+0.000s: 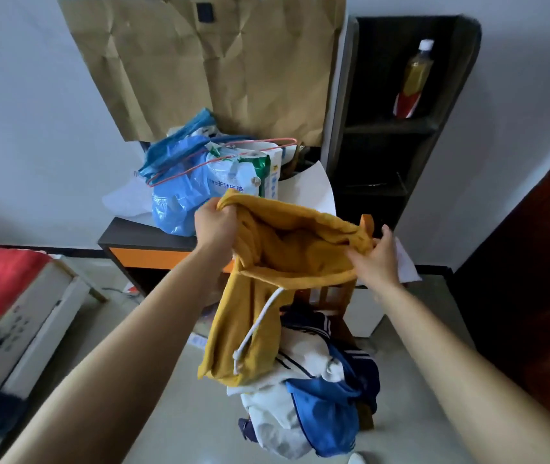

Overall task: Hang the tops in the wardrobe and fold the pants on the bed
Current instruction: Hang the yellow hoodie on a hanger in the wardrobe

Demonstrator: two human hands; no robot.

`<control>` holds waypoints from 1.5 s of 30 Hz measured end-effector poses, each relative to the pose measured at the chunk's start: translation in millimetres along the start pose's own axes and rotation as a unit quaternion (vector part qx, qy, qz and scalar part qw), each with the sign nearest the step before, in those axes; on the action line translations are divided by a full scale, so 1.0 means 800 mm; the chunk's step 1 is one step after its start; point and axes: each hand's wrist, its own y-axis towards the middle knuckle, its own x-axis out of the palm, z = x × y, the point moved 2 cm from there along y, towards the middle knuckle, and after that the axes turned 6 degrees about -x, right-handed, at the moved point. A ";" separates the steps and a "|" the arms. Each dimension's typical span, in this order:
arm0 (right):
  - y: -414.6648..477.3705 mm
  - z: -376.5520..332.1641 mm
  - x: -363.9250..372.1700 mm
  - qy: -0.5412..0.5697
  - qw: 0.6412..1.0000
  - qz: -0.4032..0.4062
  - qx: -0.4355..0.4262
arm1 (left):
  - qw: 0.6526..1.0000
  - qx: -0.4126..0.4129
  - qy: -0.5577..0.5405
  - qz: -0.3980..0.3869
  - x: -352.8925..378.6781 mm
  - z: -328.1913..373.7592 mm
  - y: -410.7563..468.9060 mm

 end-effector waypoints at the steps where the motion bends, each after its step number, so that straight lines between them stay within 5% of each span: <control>1: -0.007 -0.005 0.015 0.049 0.999 -0.009 0.010 | 1.000 0.005 -0.026 0.002 -0.009 0.019 0.000; 4: -0.037 -0.022 0.073 0.137 0.976 -0.099 0.136 | 0.995 0.020 -0.097 0.023 -0.040 0.064 -0.008; 6: -0.066 -0.043 0.116 0.186 0.920 -0.241 0.247 | 0.989 0.026 -0.140 0.042 -0.064 0.080 -0.014; 9: -0.098 -0.067 0.169 0.215 0.873 -0.394 0.189 | 0.985 0.012 -0.160 0.061 -0.106 0.082 -0.021; 14: -0.124 -0.067 0.230 0.103 0.929 -0.339 0.104 | 0.989 -0.015 -0.138 0.052 -0.176 0.039 -0.034; 19: -0.159 -0.038 0.281 0.161 0.876 -0.386 0.239 | 0.987 -0.049 -0.148 0.048 -0.215 0.001 -0.056; 23: -0.184 -0.028 0.306 0.128 0.878 -0.428 0.172 | 0.982 -0.023 -0.167 0.085 -0.246 -0.013 -0.064; 27: -0.154 -0.079 0.299 0.110 0.935 -0.328 0.082 | 0.957 0.032 0.125 0.261 -0.316 -0.042 -0.055; 30: -0.135 -0.129 0.280 0.105 0.953 -0.280 -0.045 | 0.904 -0.044 0.333 0.264 -0.350 -0.091 -0.065; 32: -0.138 -0.155 0.276 0.101 0.941 -0.302 -0.113 | 0.888 -0.140 0.365 0.243 -0.359 -0.128 -0.080; 34: -0.150 -0.172 0.281 0.053 0.919 -0.354 -0.163 | 0.908 -0.212 0.269 0.241 -0.366 -0.157 -0.101; 36: -0.165 -0.180 0.291 -0.012 0.883 -0.427 -0.196 | 0.922 -0.256 0.054 0.286 -0.379 -0.176 -0.122; 39: -0.198 -0.169 0.309 -0.139 0.795 -0.542 -0.234 | 0.878 -0.257 -0.194 0.353 -0.398 -0.191 -0.165; 45: -0.287 -0.119 0.348 -0.212 0.663 -0.669 -0.261 | 0.780 -0.232 -0.420 0.403 -0.413 -0.183 -0.271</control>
